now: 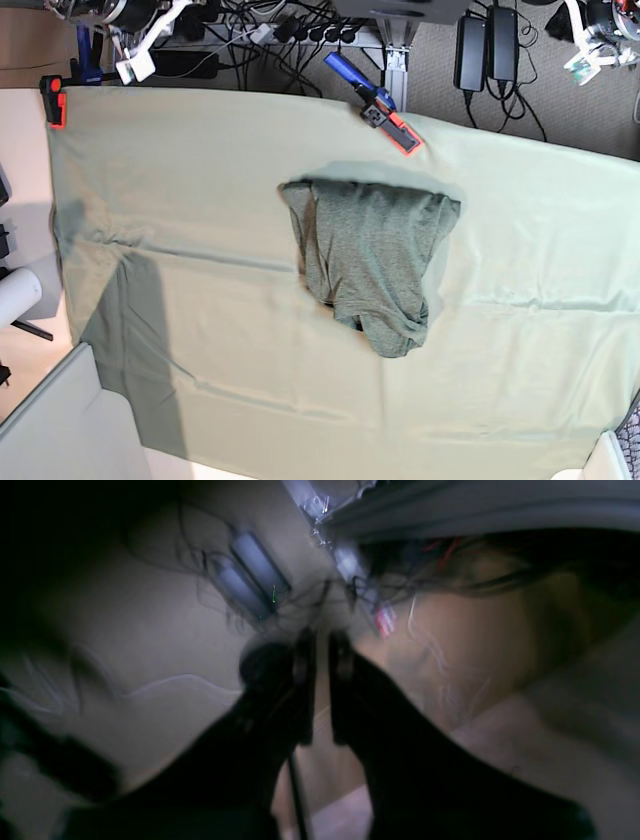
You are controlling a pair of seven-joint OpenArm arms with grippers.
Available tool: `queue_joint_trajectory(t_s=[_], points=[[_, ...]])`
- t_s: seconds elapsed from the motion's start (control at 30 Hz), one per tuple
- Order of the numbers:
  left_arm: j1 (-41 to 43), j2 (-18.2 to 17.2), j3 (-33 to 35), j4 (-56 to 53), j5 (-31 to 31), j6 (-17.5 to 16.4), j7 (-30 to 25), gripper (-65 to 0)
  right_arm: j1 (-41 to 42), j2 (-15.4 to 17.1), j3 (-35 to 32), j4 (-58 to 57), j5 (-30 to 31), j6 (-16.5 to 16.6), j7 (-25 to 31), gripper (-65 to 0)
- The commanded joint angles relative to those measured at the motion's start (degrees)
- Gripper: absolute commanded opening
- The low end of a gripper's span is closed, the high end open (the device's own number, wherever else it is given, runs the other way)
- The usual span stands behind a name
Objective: Fold the T-shirt properly
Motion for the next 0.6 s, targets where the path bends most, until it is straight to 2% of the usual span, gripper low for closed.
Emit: queue_joint_trajectory(t_s=[0.0, 0.13, 0.23, 0.37, 0.5, 0.57], points=[[0.55, -0.26, -0.31, -2.71, -0.48, -0.22, -0.90, -59.0, -0.70, 0.87, 0.50, -1.84, 0.50, 0.37, 0.55, -65.0], [-2.49, -0.26, -0.31, -17.07, 0.20, -0.04, -1.33, -59.0, -0.02, 0.90, 0.46, -13.33, 0.63, -0.07, 0.50, -65.0], [-7.17, -0.22, -0.31, -27.56, 1.86, 3.13, -1.33, -59.0, 1.90, 0.98, 0.02, -21.24, 0.04, -0.09, 0.46, -65.0], [-15.43, 0.09, 0.33, -41.07, 2.05, 3.67, -1.07, -59.0, 6.49, 1.22, -3.45, -31.63, -5.16, -0.70, 1.79, -65.0], [-24.63, 1.11, 5.73, -53.64, 5.25, 3.69, -0.87, -59.0, 13.99, 1.14, -9.90, -42.25, -9.46, -1.25, 2.69, -65.0], [-29.33, 2.21, 10.38, -59.82, 8.66, 5.99, -1.18, -59.0, 18.23, 0.90, -13.88, -47.34, -11.04, -2.71, 2.67, -65.0]])
